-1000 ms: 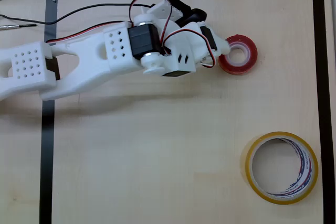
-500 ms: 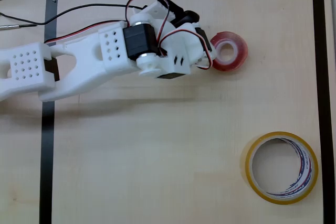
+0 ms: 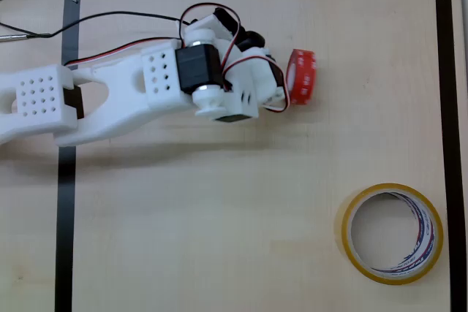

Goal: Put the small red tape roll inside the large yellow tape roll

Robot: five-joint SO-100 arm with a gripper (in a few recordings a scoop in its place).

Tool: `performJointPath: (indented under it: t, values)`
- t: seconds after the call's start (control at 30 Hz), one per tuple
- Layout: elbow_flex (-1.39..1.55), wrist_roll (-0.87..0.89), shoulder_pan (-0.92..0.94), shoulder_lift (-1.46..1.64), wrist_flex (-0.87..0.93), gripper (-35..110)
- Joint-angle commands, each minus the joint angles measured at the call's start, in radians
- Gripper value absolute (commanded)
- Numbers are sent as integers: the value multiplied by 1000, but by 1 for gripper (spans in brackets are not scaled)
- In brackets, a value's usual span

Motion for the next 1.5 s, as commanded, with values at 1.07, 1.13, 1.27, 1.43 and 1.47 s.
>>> performJointPath:
  t: [1.07,1.13,1.27,1.43,1.47]
  values:
    - [-32,-81,17,532,247,25]
    - [-31,-135,-18,532,247,27]
    - [-25,-201,-78,511,247,28]
    - [-28,-285,-121,472,247,29]
    - [-28,-301,-127,465,247,29]
